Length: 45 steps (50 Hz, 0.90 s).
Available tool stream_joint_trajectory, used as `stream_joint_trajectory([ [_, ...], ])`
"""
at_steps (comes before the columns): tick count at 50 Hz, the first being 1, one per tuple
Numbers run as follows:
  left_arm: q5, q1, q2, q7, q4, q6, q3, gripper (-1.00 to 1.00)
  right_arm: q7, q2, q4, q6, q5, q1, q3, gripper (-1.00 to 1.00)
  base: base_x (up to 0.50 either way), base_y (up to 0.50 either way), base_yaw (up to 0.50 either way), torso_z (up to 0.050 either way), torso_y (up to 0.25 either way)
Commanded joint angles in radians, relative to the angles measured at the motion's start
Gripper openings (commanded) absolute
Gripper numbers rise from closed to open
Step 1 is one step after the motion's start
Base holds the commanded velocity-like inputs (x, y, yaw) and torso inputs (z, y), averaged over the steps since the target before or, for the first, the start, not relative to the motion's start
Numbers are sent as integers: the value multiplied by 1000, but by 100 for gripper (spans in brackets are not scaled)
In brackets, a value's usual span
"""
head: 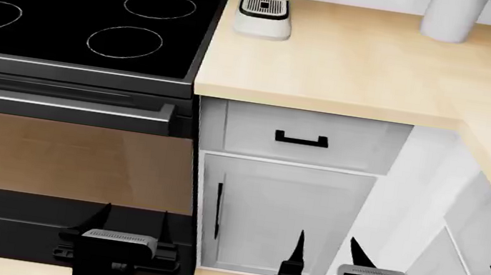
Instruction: Pick the mug from the cabinet, place it under the coffee machine dispenser, and press the start button.
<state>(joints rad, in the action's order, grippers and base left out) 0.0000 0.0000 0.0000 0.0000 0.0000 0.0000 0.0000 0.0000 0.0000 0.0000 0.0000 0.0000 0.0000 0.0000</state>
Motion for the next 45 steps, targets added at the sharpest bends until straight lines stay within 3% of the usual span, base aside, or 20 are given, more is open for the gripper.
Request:
stream_joint_trajectory([
  [1,-50,0,-17,2,14,-12,7,100,14,15,-6,7,25,-3,-19,100,0,0,0,0,0],
  [15,-182,10,-51,-12,132,-54,5,100,66,47,-51,25,93,-11,-46,100,0,0,0,46,42],
  [45,-233,14,-91,-68,149,-81,38,100,96,92,-58,28,141,-18,-102,100,15,36,0,47,42],
])
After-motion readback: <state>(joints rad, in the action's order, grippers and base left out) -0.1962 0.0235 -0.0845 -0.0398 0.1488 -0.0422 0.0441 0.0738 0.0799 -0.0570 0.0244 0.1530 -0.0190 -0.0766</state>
